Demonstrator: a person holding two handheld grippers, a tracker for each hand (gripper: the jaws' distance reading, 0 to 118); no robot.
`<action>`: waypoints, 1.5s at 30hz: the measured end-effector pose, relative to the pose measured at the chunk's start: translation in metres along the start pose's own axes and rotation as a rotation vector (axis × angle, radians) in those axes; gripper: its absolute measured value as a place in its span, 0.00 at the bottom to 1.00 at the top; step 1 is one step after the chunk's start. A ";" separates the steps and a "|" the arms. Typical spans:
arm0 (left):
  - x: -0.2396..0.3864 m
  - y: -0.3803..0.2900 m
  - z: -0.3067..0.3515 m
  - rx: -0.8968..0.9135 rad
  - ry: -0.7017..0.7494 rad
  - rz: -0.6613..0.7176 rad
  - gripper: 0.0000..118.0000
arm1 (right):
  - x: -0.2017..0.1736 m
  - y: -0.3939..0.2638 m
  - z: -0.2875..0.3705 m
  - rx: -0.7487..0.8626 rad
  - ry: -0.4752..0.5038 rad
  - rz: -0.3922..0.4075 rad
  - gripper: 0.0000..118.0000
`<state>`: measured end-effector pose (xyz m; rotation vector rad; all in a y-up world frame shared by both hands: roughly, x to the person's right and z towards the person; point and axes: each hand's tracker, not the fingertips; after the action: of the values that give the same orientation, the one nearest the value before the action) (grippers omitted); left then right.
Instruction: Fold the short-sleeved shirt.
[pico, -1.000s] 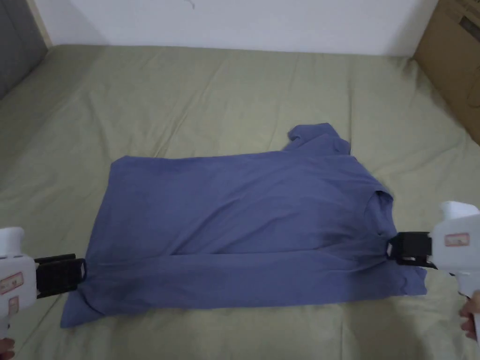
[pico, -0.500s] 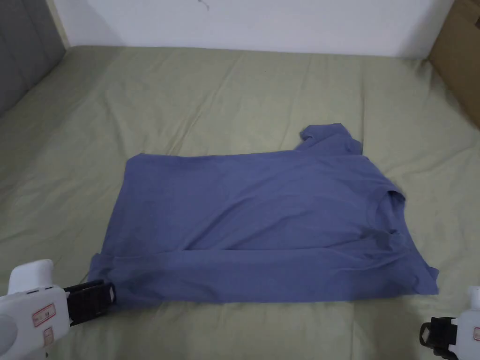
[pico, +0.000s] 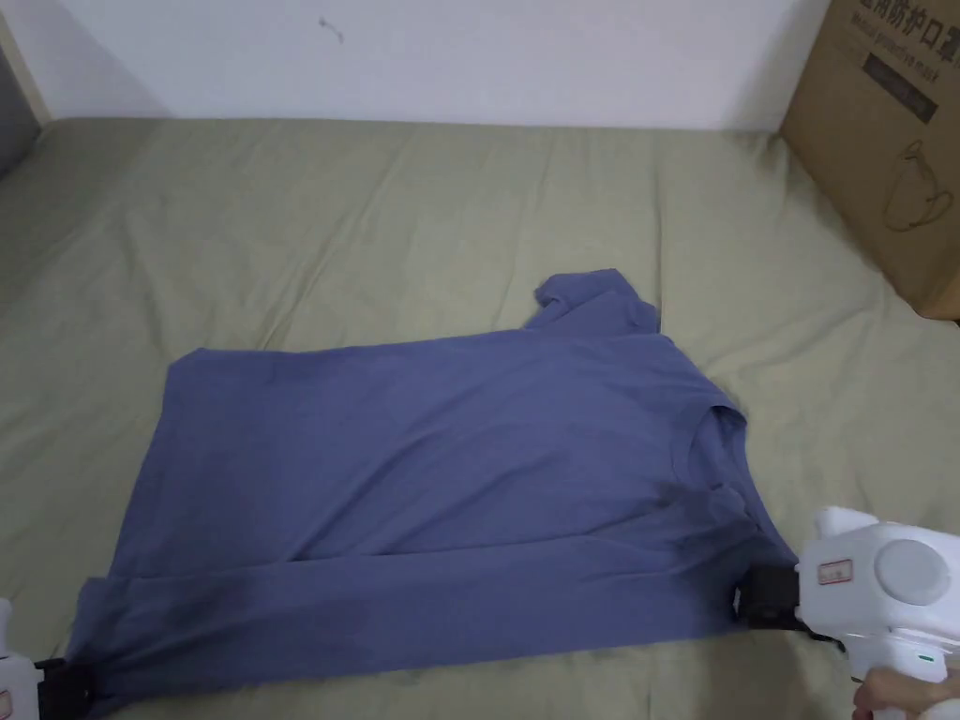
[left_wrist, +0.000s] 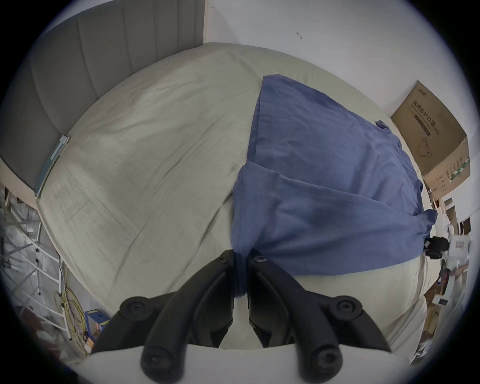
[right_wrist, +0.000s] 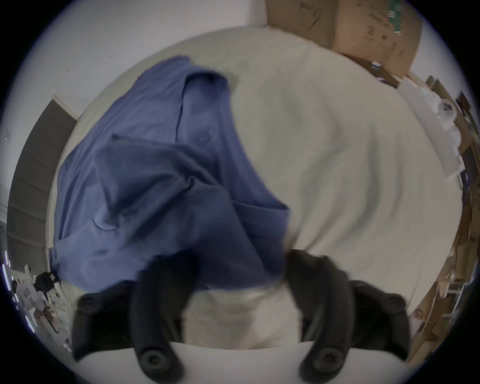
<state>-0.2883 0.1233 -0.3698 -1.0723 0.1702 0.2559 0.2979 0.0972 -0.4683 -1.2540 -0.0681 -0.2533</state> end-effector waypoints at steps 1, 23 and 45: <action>0.005 0.001 0.001 -0.006 0.009 -0.021 0.08 | -0.009 0.001 0.000 0.000 -0.103 0.037 0.53; -0.034 -0.026 0.022 -0.039 -0.001 -0.147 0.31 | 0.022 -0.131 0.065 -0.076 -0.009 -0.038 0.45; 0.037 0.072 -0.002 0.076 -0.128 -0.158 0.00 | -0.031 0.092 0.074 0.205 0.069 0.009 0.31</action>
<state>-0.2737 0.1586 -0.4413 -0.9853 -0.0195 0.1740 0.2953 0.1985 -0.5361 -1.0410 -0.0284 -0.2742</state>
